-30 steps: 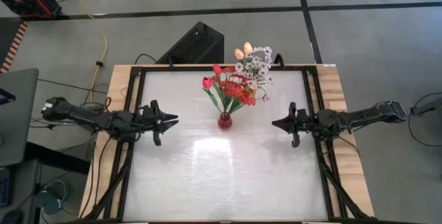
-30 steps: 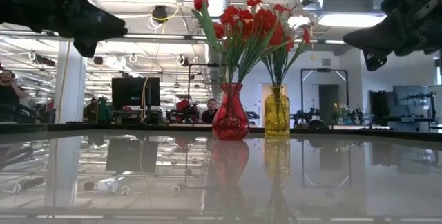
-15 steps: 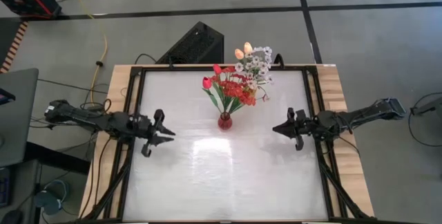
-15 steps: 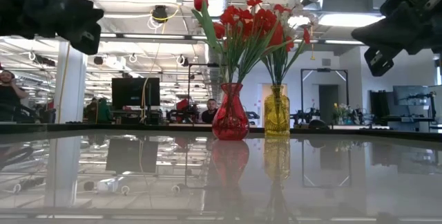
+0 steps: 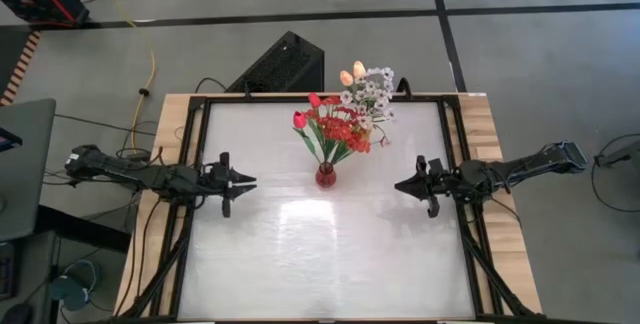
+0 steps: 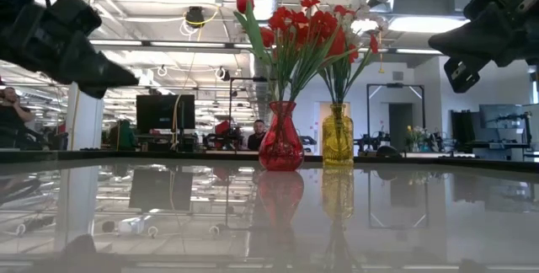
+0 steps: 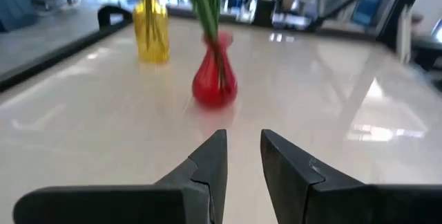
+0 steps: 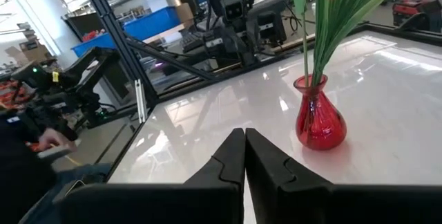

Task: Sort flowers into vase by color
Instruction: Return to Home Position

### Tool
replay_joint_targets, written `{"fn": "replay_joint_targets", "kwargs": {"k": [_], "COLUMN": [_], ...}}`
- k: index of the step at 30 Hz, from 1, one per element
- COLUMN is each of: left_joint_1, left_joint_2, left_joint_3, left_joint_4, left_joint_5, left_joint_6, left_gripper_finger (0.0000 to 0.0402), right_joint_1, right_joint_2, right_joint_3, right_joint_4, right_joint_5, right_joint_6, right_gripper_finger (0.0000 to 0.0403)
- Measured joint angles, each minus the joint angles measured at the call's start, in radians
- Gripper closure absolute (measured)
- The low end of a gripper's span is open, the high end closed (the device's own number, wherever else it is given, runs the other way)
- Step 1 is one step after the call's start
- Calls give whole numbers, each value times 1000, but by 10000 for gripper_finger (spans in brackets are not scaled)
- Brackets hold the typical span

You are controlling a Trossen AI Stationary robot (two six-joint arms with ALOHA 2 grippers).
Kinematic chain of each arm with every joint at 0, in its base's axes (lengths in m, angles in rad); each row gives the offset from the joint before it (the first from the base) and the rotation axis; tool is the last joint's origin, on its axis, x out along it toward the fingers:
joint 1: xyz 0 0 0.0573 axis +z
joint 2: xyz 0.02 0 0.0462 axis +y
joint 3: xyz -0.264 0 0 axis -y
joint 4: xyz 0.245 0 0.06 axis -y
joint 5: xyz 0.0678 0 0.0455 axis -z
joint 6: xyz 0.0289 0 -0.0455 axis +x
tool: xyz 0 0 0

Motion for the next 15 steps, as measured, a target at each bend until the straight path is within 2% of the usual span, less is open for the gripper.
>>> {"fn": "replay_joint_targets", "kwargs": {"k": [15], "left_joint_1": [0], "left_joint_2": [7], "left_joint_3": [1], "left_joint_4": [-40], "left_joint_5": [13], "left_joint_6": [-2], "left_gripper_finger": [325], "right_joint_1": [0], "right_joint_2": [0], "right_joint_3": [1], "right_joint_4": [-4], "right_joint_5": [0], "right_joint_6": [0], "right_gripper_finger": [363]}}
